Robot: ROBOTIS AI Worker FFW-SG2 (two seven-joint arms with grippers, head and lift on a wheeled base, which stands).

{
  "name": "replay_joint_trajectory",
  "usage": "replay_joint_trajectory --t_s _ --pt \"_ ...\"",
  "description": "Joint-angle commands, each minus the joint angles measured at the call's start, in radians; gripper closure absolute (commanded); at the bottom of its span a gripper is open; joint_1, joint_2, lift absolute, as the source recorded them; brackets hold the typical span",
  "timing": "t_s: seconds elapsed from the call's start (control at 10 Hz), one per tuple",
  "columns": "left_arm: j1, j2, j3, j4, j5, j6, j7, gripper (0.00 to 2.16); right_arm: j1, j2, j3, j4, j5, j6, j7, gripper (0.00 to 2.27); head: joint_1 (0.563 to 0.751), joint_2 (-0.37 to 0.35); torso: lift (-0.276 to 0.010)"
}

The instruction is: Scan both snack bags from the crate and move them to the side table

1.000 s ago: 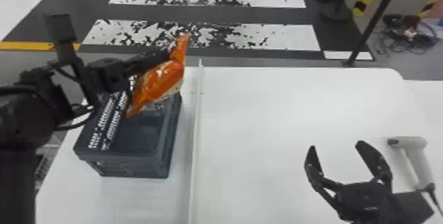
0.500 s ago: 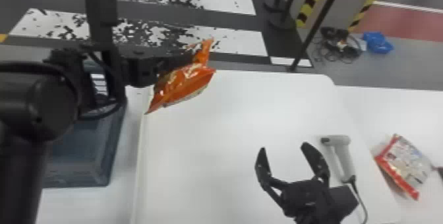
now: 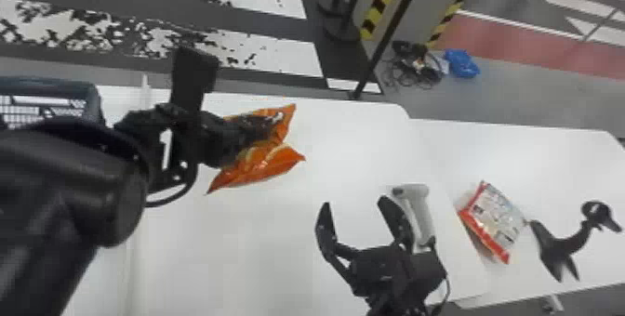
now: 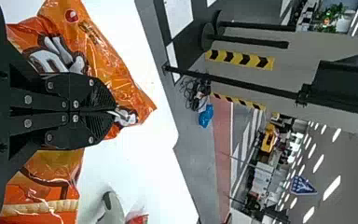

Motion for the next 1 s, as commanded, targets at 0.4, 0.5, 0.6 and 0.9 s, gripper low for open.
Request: replay_joint_trajectory --t_s 0.4,0.5,0.6,0.9 --pt "0.073 -0.003 -0.219 0.162 -0.186 -0.196 0.123 1.97 0.006 0.001 -0.02 -0.016 -0.014 0.014 -0.02 0.03 0.695 -0.35 -0.075" --pt "0.093 -0.003 -0.22 0.179 -0.182 -0.233 0.146 1.34 0.006 0.001 -0.02 -0.016 -0.015 0.014 -0.02 0.03 0.695 -0.35 -0.075" --pt "0.104 -0.003 -0.219 0.182 -0.177 -0.239 0.166 0.21 0.006 0.001 -0.02 -0.017 -0.02 0.014 -0.02 0.03 0.695 -0.35 -0.075" --pt "0.119 -0.003 -0.208 0.119 -0.176 -0.236 0.181 0.02 0.008 0.001 -0.023 -0.019 -0.021 0.011 -0.02 0.03 0.695 -0.35 -0.075"
